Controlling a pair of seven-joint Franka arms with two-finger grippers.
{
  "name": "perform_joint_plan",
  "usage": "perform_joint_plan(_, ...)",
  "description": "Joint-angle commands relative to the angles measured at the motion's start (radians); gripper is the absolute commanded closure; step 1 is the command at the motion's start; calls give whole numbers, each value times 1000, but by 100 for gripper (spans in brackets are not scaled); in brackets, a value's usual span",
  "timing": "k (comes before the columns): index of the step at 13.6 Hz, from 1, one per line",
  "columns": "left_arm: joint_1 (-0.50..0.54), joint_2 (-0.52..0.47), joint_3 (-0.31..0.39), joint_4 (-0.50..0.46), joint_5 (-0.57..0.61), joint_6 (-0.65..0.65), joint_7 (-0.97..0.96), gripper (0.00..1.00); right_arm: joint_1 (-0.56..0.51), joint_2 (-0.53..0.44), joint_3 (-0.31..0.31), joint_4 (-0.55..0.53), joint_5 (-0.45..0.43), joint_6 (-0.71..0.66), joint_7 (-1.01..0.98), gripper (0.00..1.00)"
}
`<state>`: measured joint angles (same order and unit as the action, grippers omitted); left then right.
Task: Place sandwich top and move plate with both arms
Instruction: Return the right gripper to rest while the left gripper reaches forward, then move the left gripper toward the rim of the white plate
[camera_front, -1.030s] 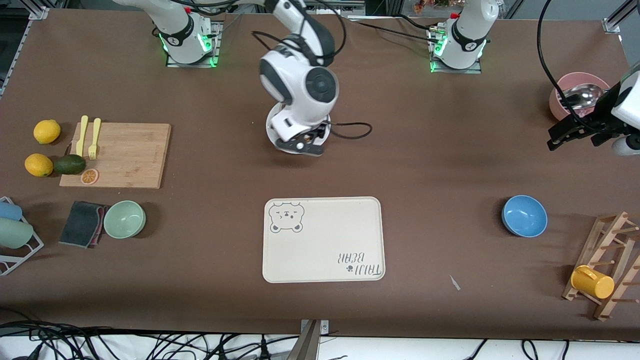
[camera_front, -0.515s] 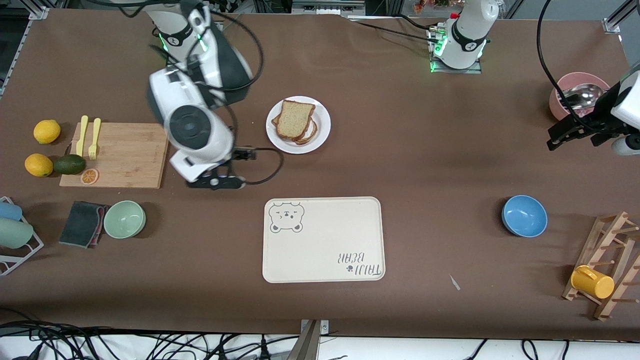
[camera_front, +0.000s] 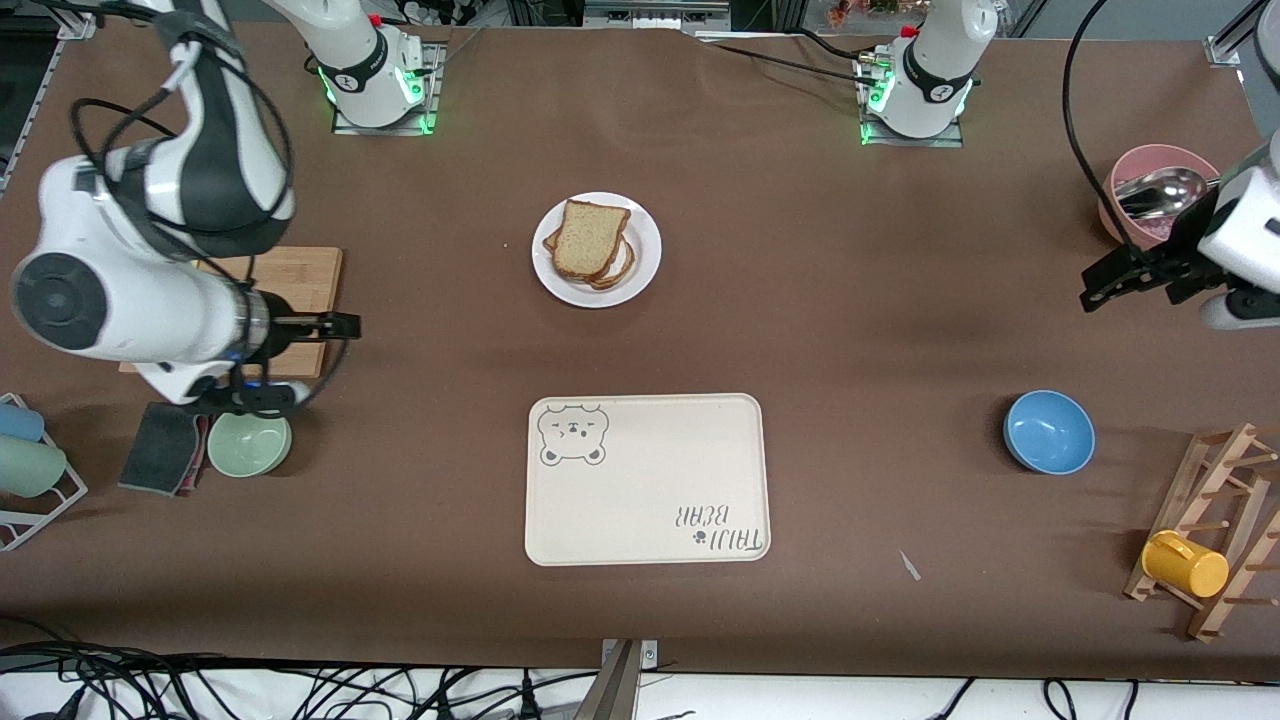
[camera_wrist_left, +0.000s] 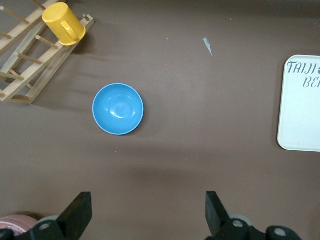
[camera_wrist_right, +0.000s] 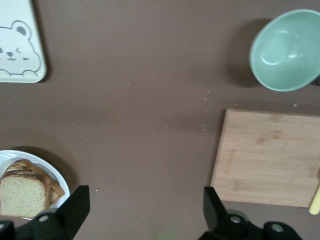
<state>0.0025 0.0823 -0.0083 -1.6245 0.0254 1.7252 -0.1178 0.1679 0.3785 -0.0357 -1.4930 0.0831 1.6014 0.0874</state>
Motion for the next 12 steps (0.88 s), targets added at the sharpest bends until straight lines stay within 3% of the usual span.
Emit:
perform_joint_plan(1,-4,51,-2,-4,-27,20,-6,0,-63,-136,23,-163,12,105,-8,0)
perform_joint_plan(3,-3,77,-16,-20,-62,52,-5,0,-122,-209,31,-222,11,158,-24,0)
perform_joint_plan(7,-3,102,-19,-84,-165,138,3,0,-205,-340,31,-217,-38,189,-26,0)
perform_joint_plan(12,-3,119,-65,-184,-332,247,7,0,-209,-397,27,-176,-94,72,-69,0)
